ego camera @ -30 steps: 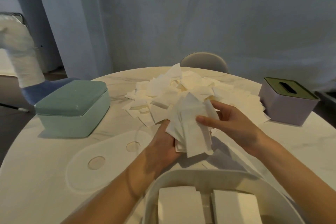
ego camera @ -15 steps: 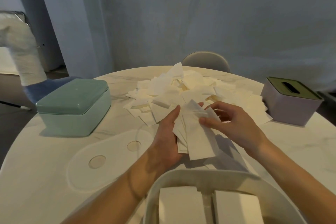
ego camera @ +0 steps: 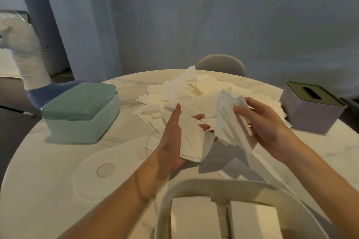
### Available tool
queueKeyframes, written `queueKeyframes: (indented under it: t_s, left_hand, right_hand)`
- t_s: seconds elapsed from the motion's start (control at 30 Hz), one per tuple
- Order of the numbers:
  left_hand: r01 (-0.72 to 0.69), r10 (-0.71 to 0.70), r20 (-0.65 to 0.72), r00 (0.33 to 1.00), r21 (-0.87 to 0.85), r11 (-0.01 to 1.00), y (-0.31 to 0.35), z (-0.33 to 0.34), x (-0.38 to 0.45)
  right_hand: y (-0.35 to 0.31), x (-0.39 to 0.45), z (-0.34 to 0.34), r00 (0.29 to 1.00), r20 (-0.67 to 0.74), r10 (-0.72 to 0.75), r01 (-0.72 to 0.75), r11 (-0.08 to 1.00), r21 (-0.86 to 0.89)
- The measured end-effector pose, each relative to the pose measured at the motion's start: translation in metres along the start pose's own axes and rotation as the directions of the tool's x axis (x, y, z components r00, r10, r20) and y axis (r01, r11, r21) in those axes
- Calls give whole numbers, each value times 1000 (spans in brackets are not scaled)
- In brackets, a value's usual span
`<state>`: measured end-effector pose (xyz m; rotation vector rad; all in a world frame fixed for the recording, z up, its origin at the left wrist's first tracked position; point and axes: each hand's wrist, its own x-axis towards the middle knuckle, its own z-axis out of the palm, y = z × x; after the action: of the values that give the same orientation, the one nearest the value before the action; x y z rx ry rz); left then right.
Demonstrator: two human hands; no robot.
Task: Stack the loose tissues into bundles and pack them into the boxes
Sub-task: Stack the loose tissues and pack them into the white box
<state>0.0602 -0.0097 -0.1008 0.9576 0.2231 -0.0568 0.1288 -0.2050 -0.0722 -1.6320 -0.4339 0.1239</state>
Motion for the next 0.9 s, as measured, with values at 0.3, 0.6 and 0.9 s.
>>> queueKeyframes:
  t_s: [0.3, 0.6, 0.9]
  left_hand:
    - [66, -108, 159, 981, 251, 966, -4, 10, -7]
    - [93, -179, 189, 966, 392, 915, -2, 15, -11]
    - [196, -260, 251, 932, 254, 947, -1, -1, -5]
  right_hand:
    - [-8, -16, 20, 926, 258, -275, 372, 782, -500]
    - [-5, -19, 27, 916, 221, -335, 401, 759, -513]
    - [-20, -14, 15, 923, 221, -315, 382, 824, -420]
